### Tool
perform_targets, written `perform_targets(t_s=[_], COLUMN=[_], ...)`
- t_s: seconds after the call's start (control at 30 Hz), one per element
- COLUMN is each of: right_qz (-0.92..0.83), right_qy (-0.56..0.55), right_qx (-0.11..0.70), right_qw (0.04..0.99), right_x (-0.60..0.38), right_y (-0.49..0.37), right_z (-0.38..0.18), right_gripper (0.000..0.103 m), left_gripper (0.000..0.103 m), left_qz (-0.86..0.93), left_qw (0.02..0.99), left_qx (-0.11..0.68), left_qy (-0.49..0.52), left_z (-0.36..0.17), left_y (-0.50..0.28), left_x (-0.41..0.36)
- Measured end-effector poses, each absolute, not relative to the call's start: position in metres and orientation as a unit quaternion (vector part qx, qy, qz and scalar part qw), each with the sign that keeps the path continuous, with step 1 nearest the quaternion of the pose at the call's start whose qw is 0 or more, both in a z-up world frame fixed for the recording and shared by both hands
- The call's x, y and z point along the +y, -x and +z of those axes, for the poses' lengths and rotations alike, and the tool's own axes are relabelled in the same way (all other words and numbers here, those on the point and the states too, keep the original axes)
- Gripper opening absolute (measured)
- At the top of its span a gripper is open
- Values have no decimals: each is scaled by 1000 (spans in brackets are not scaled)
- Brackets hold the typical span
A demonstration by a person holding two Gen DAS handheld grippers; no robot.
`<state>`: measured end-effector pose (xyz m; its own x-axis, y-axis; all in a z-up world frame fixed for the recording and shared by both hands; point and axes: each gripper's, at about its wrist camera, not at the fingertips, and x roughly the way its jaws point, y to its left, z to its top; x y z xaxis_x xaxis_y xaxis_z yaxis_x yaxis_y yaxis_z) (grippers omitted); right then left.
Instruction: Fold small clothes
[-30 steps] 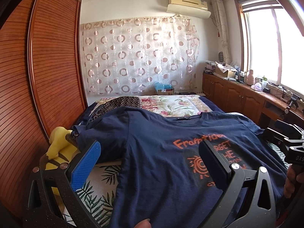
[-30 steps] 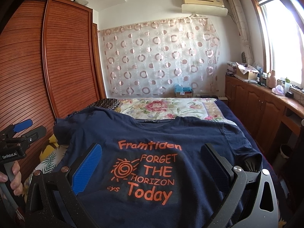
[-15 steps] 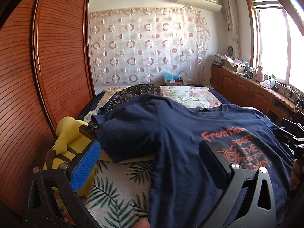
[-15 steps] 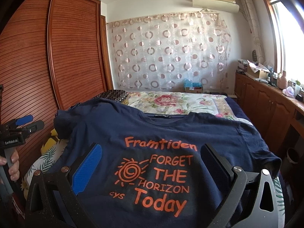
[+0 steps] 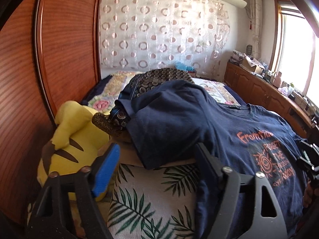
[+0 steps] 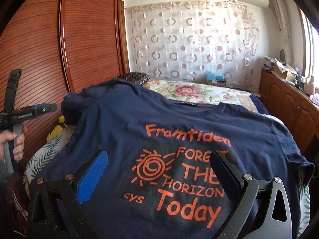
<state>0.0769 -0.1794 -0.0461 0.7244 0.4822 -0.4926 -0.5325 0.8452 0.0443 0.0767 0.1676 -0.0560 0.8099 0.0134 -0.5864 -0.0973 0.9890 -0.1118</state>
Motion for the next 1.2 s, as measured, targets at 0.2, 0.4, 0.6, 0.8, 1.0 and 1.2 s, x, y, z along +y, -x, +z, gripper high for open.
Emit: perform_targets(t_s=[0.2, 0.4, 0.6, 0.8, 1.0, 1.2], right_qz=[277, 279, 275, 268, 249, 230], right_qy=[54, 56, 52, 45, 36, 28], right_qx=[258, 260, 256, 254, 252, 252], right_qw=[924, 923, 925, 928, 934, 939], right_x=[-179, -177, -175, -180, -193, -207], right_y=[-81, -83, -81, -82, -86, -84], right_z=[-43, -42, -45, -45, -43, -42], right_gripper=[102, 102, 102, 102, 102, 102], left_gripper=[54, 28, 4, 4, 4, 4], left_qz=[24, 2, -6, -22, -47, -82], left_qw=[940, 937, 943, 956, 962, 957], left_qx=[326, 334, 317, 283, 265, 278], left_qy=[95, 105, 99, 79, 53, 7], left_z=[-72, -84, -76, -39, -6, 5], left_y=[-97, -108, -97, -94, -118, -150], left_x=[185, 191, 187, 173, 145, 102])
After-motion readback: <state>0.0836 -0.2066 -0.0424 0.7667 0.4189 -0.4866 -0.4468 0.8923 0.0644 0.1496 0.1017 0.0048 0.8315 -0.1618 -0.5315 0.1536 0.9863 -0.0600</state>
